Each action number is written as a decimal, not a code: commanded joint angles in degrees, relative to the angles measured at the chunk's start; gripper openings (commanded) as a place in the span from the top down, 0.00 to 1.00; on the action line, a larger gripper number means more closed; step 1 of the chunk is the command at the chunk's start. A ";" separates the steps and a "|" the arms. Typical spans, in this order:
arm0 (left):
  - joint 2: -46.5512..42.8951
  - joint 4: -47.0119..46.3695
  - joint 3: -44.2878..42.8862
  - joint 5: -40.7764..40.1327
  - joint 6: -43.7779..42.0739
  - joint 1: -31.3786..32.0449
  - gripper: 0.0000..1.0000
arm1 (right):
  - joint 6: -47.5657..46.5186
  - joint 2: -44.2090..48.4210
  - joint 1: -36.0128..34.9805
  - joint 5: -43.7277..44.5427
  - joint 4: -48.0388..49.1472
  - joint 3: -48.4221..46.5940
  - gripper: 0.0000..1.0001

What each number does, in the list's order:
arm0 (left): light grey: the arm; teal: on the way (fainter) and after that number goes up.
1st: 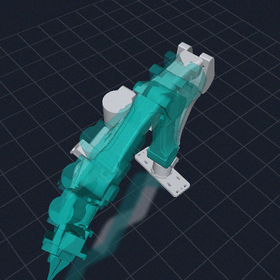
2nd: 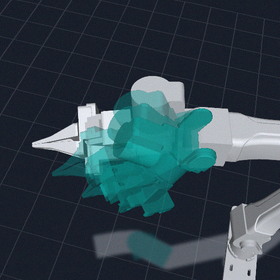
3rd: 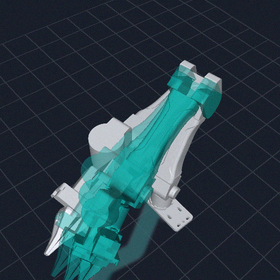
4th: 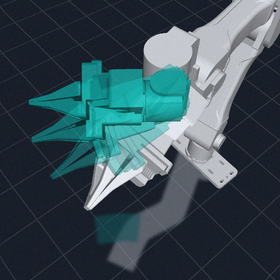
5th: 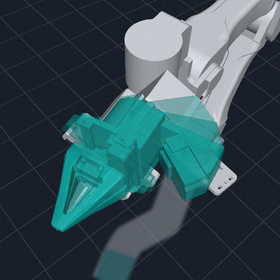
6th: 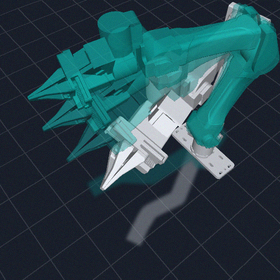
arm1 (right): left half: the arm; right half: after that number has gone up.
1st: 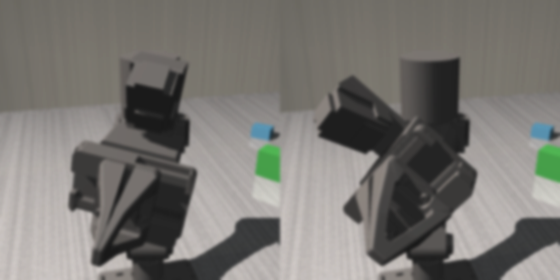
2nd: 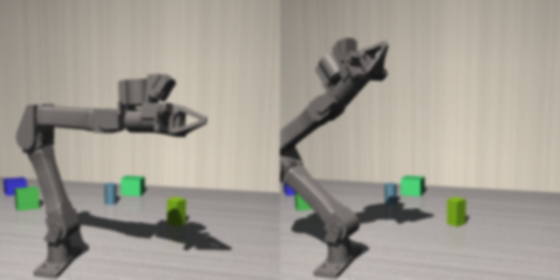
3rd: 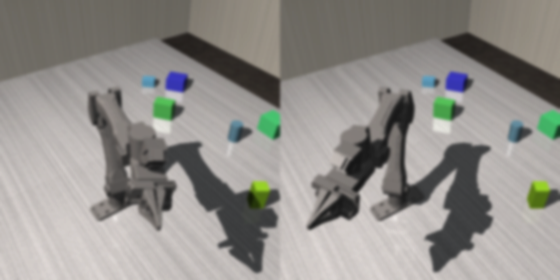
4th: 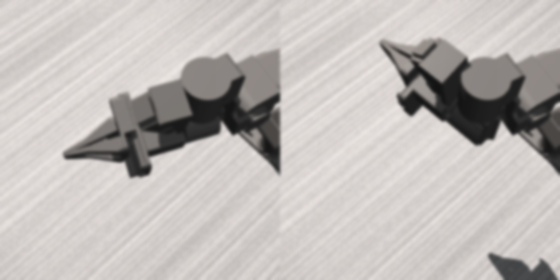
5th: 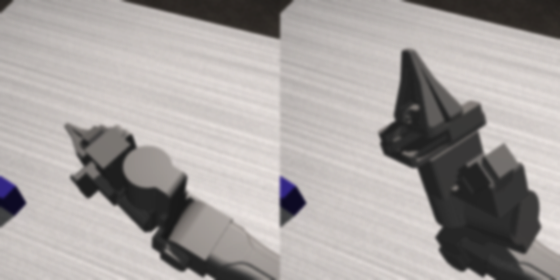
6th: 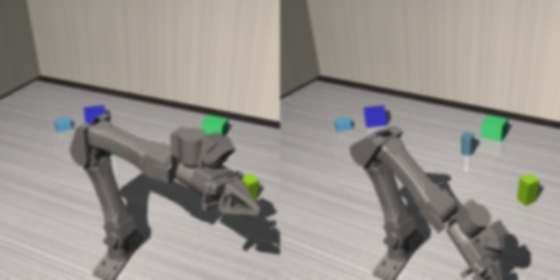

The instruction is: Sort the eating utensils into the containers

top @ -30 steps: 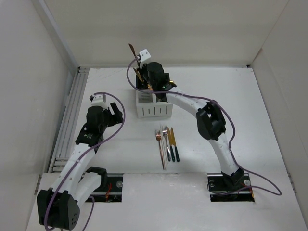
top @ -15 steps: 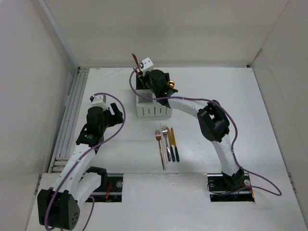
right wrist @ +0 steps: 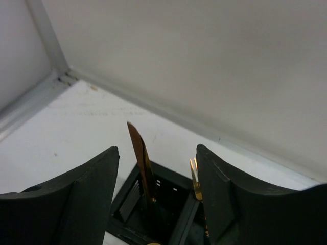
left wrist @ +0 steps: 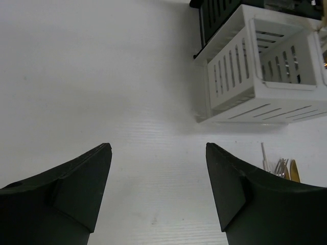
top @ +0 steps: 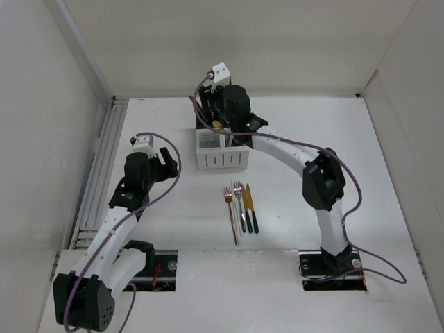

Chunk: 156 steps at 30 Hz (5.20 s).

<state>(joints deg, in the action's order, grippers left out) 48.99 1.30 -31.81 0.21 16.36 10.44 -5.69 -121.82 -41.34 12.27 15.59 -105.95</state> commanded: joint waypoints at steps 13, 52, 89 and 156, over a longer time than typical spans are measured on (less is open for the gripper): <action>5.24 -2.87 -3.00 6.55 0.16 23.73 0.35 | 29.57 41.91 -11.37 5.04 -42.52 32.97 0.36; 5.76 -8.33 6.32 -3.64 5.79 25.86 0.35 | 51.66 32.88 -17.19 3.46 -41.79 61.22 0.65; 2.25 -5.25 3.77 -7.94 6.93 10.23 0.29 | -4.58 11.47 -3.57 1.89 9.61 7.18 1.00; 10.40 2.90 -3.69 4.19 3.78 19.08 0.49 | 50.96 42.46 -20.44 6.54 -42.14 57.52 0.59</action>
<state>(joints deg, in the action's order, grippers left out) 56.82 1.28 -33.17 6.11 24.03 27.59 42.09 -78.59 -61.23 18.87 -29.98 -48.64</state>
